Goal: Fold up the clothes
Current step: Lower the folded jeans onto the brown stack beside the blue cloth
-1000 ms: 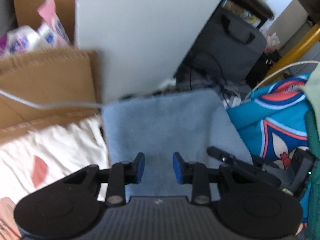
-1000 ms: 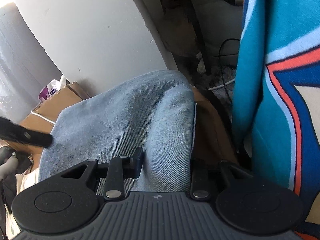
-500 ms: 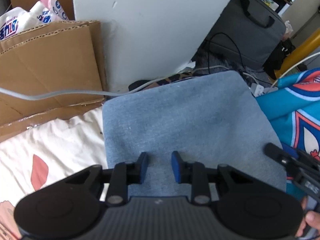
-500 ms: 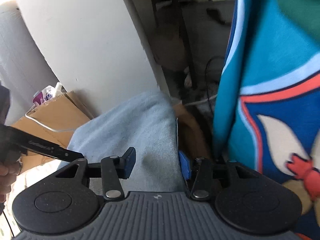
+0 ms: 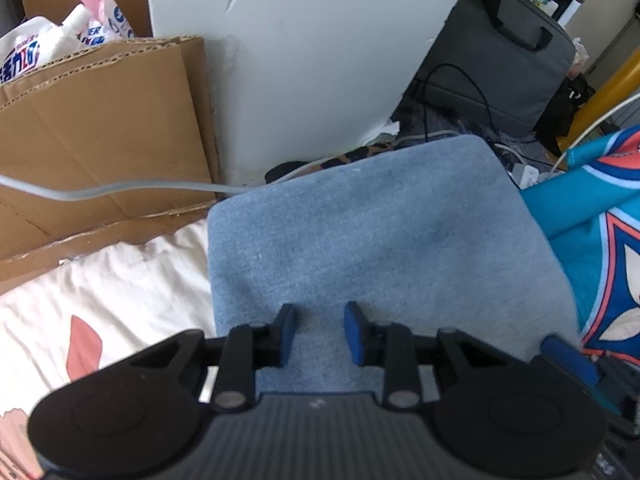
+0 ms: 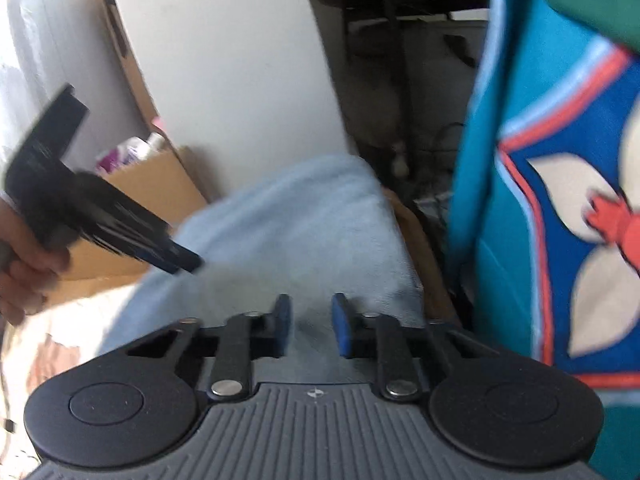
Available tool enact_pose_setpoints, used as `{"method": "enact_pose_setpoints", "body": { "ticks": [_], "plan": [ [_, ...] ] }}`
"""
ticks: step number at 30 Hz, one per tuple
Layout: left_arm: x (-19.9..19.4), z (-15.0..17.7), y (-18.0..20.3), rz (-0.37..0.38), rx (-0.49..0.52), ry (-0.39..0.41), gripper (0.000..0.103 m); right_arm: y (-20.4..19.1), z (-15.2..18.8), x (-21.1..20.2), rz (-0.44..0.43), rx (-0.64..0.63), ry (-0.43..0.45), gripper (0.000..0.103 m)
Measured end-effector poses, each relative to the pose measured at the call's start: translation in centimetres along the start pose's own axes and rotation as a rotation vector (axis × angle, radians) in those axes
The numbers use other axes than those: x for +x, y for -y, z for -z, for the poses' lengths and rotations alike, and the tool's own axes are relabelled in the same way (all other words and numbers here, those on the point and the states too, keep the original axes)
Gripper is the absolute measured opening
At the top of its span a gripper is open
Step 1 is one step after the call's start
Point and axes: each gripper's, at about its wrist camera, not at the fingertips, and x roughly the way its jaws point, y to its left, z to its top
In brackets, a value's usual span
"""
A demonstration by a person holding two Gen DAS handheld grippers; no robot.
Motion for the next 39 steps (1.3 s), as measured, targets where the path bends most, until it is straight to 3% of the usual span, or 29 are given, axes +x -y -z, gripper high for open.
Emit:
{"method": "enact_pose_setpoints", "body": {
  "ticks": [12,20,28,33,39],
  "plan": [
    [0.0,0.2,0.6,-0.011,0.039,0.023,0.031,1.4,4.1,-4.1,0.093,0.082,0.032,0.028],
    [-3.8,1.3,0.0,0.091,0.118,0.055,0.028,-1.1,5.6,-5.9,0.029,0.134,0.092,0.029],
    [-5.8,5.8,1.4,0.179,0.21,0.049,0.028,-4.7,5.9,-4.3,-0.045,0.129,0.086,0.03],
    [-3.5,7.6,1.9,0.146,0.249,0.026,0.027,-4.9,6.9,-4.3,-0.038,0.103,0.045,0.031],
    [-1.2,7.4,1.3,0.116,0.229,-0.013,0.023,-5.1,8.0,-4.3,-0.03,0.072,-0.004,0.032]
  ]
}}
